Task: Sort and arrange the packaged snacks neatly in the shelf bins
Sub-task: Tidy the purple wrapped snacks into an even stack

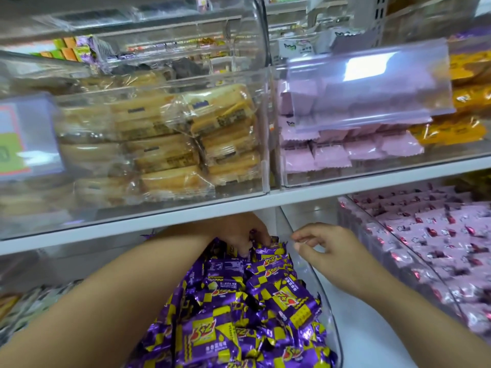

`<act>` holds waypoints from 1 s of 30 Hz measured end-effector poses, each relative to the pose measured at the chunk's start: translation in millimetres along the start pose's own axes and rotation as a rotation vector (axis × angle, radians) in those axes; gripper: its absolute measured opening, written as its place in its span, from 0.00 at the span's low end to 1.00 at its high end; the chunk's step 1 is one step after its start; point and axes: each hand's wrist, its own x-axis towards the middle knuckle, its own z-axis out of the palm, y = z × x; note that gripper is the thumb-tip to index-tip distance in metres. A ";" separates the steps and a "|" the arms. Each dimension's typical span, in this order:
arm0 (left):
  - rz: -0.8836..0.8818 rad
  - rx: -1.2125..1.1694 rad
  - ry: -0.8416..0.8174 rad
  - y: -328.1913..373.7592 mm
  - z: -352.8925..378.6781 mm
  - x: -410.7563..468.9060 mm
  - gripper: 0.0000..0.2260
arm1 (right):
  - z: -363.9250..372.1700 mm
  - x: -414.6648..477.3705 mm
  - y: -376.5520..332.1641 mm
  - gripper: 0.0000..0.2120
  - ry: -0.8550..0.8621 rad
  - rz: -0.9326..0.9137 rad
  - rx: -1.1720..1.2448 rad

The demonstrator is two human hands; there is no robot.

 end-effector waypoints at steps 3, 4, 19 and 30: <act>0.010 0.055 -0.021 0.0 -2.9 -4.1 0.28 | 0.3 0.0 0.4 0.06 0.001 -0.001 0.000; 0.012 0.067 -0.015 -0.3 -2.5 -5.4 0.28 | 0.2 -0.1 0.0 0.06 0.001 0.000 0.002; 0.004 0.003 0.097 -1.2 8.3 -19.2 0.21 | 2.2 12.0 -7.5 0.15 -0.096 -0.152 -0.335; -0.085 -0.244 0.229 -21.2 24.4 -24.9 0.31 | 10.3 26.0 -10.4 0.19 -0.298 -0.046 -0.240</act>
